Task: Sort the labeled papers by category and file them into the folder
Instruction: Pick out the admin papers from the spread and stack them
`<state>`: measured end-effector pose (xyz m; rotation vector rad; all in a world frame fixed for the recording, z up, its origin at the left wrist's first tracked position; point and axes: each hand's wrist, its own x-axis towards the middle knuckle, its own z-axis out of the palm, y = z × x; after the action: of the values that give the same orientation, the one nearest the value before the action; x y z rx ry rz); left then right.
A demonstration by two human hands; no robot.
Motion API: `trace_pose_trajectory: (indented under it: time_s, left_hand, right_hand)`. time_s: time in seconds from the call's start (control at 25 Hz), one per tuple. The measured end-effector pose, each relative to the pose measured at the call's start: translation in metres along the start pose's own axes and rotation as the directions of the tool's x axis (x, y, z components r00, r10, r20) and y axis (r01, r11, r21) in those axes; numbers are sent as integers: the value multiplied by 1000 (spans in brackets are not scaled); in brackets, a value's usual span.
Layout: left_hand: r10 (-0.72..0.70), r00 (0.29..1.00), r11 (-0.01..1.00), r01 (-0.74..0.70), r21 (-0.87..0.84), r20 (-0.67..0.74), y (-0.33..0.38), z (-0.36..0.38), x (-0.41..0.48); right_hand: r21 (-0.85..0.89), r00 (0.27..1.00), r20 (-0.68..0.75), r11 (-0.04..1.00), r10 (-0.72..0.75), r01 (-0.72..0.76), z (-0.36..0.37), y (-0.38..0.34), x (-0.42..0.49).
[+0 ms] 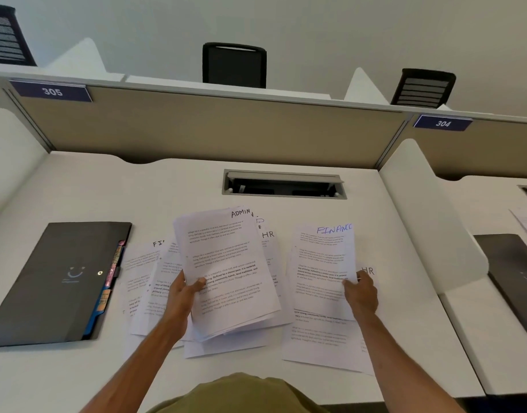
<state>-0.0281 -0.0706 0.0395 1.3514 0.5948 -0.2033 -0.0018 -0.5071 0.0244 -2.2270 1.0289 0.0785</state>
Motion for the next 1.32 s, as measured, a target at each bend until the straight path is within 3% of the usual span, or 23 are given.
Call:
trace_pose_trajectory:
  time_s: [0.16, 0.32, 0.6, 0.72, 1.04, 1.2, 1.32]
  left_hand:
    - [-11, 1000, 1000, 10, 9, 16, -3, 4, -1]
    - [-20, 999, 1000, 20, 13, 27, -5, 7, -1]
    - [-25, 999, 1000, 24, 10, 38, -3, 10, -2]
    - [-31, 999, 1000, 30, 6, 40, -3, 8, -4]
    - [-28, 999, 999, 28, 18, 35, -8, 2, -5]
    - [-21, 1000, 1000, 21, 16, 23, -2, -3, -3]
    - [-29, 1000, 999, 29, 15, 11, -1, -5, -1]
  right_hand:
    - [336, 973, -131, 932, 190, -136, -25, 18, 13]
    - [659, 883, -173, 717, 436, -225, -63, 24, 10]
    - [672, 780, -92, 617, 619, -410, -87, 37, -4]
    - [590, 800, -136, 697, 584, -408, -79, 31, -14]
    - [429, 973, -26, 881, 230, -197, -34, -1, -8]
    - [260, 994, 0, 960, 111, -107, -18, -15, -5]
    - [150, 990, -86, 984, 108, -95, -6, -17, 0]
